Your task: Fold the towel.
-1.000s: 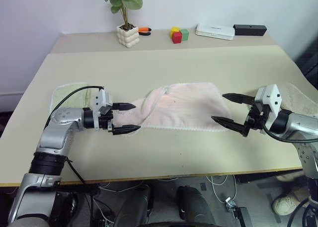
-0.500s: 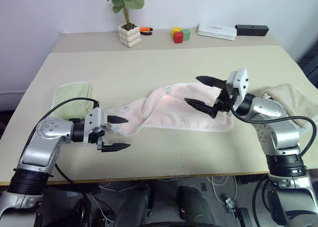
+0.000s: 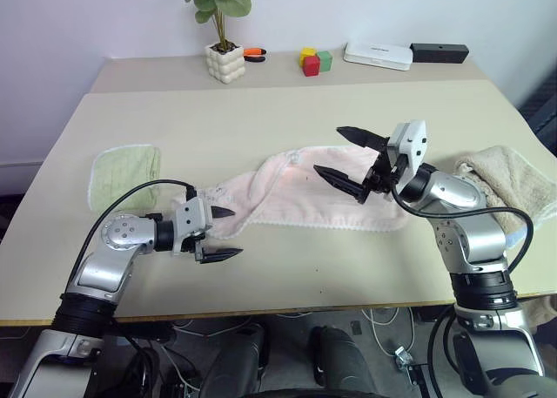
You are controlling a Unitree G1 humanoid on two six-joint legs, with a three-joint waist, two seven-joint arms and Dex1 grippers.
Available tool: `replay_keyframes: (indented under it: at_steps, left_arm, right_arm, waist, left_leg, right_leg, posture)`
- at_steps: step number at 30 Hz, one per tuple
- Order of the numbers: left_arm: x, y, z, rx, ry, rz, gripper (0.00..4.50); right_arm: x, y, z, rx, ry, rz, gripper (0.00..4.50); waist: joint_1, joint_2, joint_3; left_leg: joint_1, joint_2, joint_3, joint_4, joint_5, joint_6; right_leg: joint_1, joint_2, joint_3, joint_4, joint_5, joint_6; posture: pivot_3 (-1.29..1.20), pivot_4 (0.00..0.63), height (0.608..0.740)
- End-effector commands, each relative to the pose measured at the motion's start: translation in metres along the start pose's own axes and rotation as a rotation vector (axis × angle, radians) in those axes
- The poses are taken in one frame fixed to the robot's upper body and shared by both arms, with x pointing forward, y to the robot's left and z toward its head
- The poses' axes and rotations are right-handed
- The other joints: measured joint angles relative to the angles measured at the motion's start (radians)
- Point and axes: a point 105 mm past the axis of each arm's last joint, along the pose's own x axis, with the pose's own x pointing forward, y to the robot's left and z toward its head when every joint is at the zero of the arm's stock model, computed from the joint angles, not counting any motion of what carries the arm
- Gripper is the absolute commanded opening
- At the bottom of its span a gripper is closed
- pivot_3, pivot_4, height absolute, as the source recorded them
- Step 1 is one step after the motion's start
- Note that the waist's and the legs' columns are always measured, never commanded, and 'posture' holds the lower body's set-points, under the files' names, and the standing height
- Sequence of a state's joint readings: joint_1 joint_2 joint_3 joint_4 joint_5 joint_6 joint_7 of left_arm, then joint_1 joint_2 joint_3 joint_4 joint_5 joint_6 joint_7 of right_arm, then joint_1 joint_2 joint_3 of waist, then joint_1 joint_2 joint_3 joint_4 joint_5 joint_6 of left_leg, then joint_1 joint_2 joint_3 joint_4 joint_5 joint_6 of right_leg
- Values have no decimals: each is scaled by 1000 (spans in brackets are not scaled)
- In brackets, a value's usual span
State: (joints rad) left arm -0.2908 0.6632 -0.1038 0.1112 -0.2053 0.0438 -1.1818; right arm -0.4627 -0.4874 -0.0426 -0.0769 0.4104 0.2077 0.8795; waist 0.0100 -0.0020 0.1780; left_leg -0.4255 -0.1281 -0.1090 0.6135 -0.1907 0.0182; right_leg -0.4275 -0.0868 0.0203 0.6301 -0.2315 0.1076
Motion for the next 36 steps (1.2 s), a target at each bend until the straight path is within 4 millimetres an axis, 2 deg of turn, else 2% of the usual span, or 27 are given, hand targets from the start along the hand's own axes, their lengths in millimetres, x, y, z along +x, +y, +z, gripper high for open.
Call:
replay_keyframes:
  at_steps: [1,6,8,10,13,16,19,22,29,31,36]
  left_arm:
    - [0,6,9,5,-38,1,2643]
    - [-2,12,21,38,-72,3,31]
    - [-6,14,25,35,-88,5,31]
    - [-18,19,33,30,-117,19,31]
    - [-30,25,44,18,-167,40,31]
    - [-33,25,48,2,-179,47,31]
    - [-34,29,48,20,-178,101,31]
    - [-33,27,42,25,-171,143,31]
    - [-28,20,41,16,-186,165,31]
    - [-27,17,42,11,-190,173,31]
    - [-26,13,41,3,-185,187,31]
  right_arm:
    - [-2,1,11,-43,-40,-13,4500]
    - [-4,-2,5,-43,-35,-46,4500]
    - [-4,-4,2,-50,-30,-63,4500]
    - [-3,-14,-6,-73,7,-128,4500]
    - [-3,-49,-24,-77,112,-309,4500]
    - [-5,-71,-34,-62,177,-400,4500]
    - [-7,-97,-48,27,240,-521,4500]
    - [1,-117,-68,123,342,-621,4500]
    - [7,-134,-88,248,455,-708,4500]
    - [4,-136,-95,278,514,-727,4500]
    - [-3,-139,-102,343,534,-781,4500]
  waist:
    - [0,0,0]
    - [1,0,0]
    - [0,0,0]
    - [-2,0,0]
    - [-8,0,0]
    - [-7,0,0]
    - [-6,0,0]
    - [-19,0,0]
    - [-26,1,0]
    - [-29,1,1]
    - [-28,1,1]
  left_leg:
    - [0,0,0,0,0,0]
    - [0,0,0,1,0,0]
    - [0,0,0,1,0,0]
    - [0,0,0,0,0,0]
    - [0,0,0,0,0,0]
    - [0,0,0,0,0,-1]
    - [0,0,0,0,1,0]
    - [1,0,0,0,2,1]
    - [1,0,0,-3,2,0]
    - [1,0,0,-3,2,0]
    - [1,0,0,-3,2,0]
  right_leg:
    - [0,0,0,0,0,0]
    - [0,0,0,0,0,0]
    - [0,0,0,0,0,0]
    - [0,0,0,0,0,0]
    - [0,0,0,1,0,0]
    - [0,1,0,0,0,-1]
    - [0,1,0,0,0,-1]
    - [0,1,0,0,1,-1]
    - [-1,1,1,1,1,-1]
    - [-1,1,1,1,1,-1]
    - [-1,2,1,1,1,-1]
  posture:
    - [0,150,740]
    - [0,150,740]
    - [0,150,740]
    - [0,150,740]
    - [0,150,740]
    - [0,150,740]
    - [0,150,740]
    - [0,150,740]
    - [0,150,740]
    - [0,150,740]
    - [0,150,740]
